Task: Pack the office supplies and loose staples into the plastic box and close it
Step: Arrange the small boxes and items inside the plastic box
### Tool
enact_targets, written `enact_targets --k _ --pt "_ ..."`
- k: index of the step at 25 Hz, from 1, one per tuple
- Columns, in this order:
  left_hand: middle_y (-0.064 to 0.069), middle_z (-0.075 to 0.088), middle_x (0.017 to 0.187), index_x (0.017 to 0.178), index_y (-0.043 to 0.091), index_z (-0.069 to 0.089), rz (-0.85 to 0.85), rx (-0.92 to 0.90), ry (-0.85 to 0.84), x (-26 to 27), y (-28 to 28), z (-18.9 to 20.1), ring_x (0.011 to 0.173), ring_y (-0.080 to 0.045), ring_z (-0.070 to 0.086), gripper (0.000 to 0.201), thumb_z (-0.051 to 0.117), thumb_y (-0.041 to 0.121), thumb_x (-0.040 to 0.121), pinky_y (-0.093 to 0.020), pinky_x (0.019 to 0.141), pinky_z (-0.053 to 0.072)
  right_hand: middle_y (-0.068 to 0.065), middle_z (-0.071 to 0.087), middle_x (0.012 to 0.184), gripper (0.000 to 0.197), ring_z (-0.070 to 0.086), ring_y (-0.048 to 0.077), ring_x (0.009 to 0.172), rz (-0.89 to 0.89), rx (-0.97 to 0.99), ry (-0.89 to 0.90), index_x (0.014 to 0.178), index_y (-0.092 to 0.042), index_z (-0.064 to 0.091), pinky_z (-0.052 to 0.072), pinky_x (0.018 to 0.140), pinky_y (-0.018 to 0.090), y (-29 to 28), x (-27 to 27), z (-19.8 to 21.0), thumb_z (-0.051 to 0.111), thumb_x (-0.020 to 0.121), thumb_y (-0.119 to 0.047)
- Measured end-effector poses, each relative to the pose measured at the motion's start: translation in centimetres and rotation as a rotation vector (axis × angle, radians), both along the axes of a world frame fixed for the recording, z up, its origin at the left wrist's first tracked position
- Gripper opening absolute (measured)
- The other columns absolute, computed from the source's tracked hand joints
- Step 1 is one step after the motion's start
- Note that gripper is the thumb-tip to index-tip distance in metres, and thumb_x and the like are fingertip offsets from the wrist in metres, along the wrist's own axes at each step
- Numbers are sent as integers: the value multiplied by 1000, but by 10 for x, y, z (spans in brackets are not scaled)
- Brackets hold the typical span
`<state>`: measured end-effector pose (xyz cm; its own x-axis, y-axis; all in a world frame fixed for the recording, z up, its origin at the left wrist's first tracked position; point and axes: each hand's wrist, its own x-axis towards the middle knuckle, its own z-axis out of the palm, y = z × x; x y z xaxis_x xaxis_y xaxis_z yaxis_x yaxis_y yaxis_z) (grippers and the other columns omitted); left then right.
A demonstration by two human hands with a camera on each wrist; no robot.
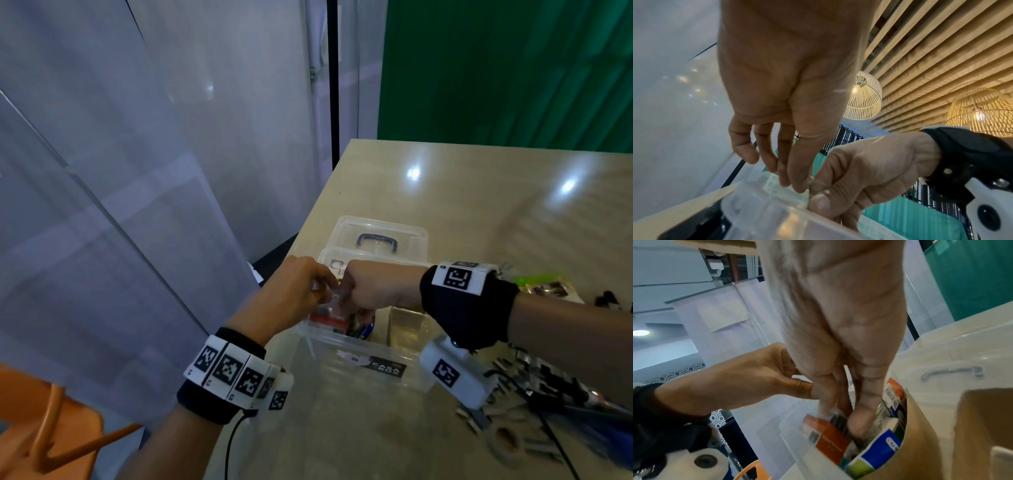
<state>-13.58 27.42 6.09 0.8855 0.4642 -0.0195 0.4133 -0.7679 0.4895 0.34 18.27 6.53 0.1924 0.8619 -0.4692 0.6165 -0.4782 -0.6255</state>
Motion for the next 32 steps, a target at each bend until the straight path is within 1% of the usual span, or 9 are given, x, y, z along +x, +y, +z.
enact_targets --k 3,5,8,13,17,20,25,29,32 --pt "4 56 119 104 29 71 46 98 55 5 3 -3 111 -17 44 24 80 29 82 -35 94 44 13 76 80 24 72 25 73 -40 3 13 91 1 75 62 80 37 -1 -1 -1 77 88 -23" --pt "5 51 122 94 29 74 69 105 95 8 3 -5 116 -20 42 16 81 33 80 -40 97 44 13 76 77 26 72 23 67 -68 -8 58 93 2 74 63 72 34 -3 -4 -1 80 85 -22" --pt "5 50 125 92 27 79 71 125 124 10 1 -7 118 -21 42 12 80 32 82 -33 96 42 16 77 88 26 74 26 70 -88 -30 92 102 2 72 64 72 35 -3 -6 -2 78 87 -19" --pt "6 49 132 100 32 74 6 56 89 -5 2 -3 123 -17 41 19 79 28 83 -33 105 37 18 76 91 16 76 32 83 -73 -35 109 104 -2 70 62 83 45 -7 9 4 57 100 -8" --pt "7 50 128 104 31 68 28 13 -8 -17 2 0 120 -15 43 23 77 22 85 -34 104 41 14 77 89 23 76 25 76 -14 -10 35 105 -6 68 63 79 40 -16 28 21 65 98 -28" --pt "9 53 125 104 32 68 44 26 -90 -13 1 3 116 -12 46 19 74 24 87 -31 100 43 15 76 90 27 76 28 78 6 41 -2 106 -4 68 63 80 42 -21 45 41 63 99 -29" --pt "9 56 119 106 29 66 -34 47 -280 29 -28 16 108 -8 52 18 72 23 90 -23 93 43 14 76 94 27 75 31 85 66 22 -3 109 -4 70 62 82 42 -52 73 68 61 100 -28" --pt "7 58 121 112 27 66 -133 71 -232 83 -72 34 108 -10 53 21 69 25 92 -27 97 45 11 77 94 33 76 26 85 53 -85 -62 107 0 70 62 82 40 -112 113 76 59 100 -30" --pt "4 60 115 110 24 69 -241 80 -201 127 -114 45 103 -11 57 19 70 25 91 -31 89 50 10 77 90 35 75 28 84 -59 -97 -63 99 0 72 62 82 40 -178 156 79 60 100 -33"
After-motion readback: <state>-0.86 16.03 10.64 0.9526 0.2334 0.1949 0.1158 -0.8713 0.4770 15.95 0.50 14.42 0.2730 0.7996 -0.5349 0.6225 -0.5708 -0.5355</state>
